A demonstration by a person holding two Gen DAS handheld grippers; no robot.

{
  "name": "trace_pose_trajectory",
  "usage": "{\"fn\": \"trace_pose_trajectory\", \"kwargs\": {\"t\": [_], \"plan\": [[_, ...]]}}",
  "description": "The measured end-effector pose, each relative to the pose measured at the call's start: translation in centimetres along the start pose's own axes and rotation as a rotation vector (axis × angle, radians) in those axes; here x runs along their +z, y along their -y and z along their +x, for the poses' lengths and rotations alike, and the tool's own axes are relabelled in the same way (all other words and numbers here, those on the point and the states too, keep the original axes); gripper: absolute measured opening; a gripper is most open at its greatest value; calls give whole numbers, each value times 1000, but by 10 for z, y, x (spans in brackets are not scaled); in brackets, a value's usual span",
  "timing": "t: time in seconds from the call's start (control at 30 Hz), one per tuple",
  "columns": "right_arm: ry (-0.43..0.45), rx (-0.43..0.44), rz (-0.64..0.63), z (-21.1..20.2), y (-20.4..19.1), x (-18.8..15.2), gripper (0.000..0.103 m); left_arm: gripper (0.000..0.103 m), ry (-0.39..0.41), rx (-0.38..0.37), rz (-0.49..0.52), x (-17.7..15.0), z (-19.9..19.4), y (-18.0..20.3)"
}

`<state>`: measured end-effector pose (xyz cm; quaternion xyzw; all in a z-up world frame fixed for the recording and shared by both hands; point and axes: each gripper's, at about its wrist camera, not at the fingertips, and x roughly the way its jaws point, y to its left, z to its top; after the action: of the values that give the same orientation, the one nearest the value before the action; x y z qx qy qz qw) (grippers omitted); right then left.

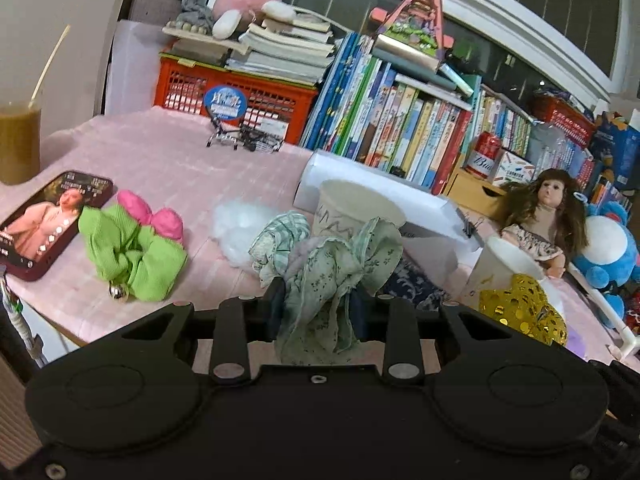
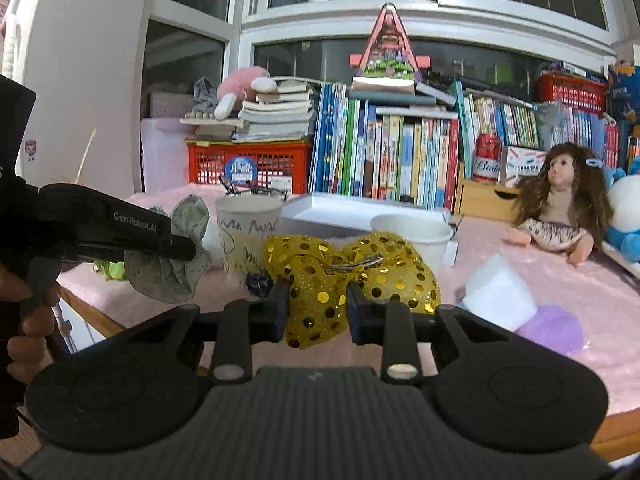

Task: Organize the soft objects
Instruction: 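Carry mint pouch with left tool while right tool carries gold bow to tray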

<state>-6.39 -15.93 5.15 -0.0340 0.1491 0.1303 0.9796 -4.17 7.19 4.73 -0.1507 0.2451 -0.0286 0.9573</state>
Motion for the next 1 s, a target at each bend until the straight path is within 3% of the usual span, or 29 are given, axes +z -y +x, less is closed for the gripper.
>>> {"fn": "trace_pose_trajectory", "kwargs": {"t": [0.5,1.0], "plan": [[82,4,41,-11,27,31,33,30,101,-48,67,41,-20,21],[105,-24,93,-14,50,45,33,31,48,-125,66,65,-2,27]]}}
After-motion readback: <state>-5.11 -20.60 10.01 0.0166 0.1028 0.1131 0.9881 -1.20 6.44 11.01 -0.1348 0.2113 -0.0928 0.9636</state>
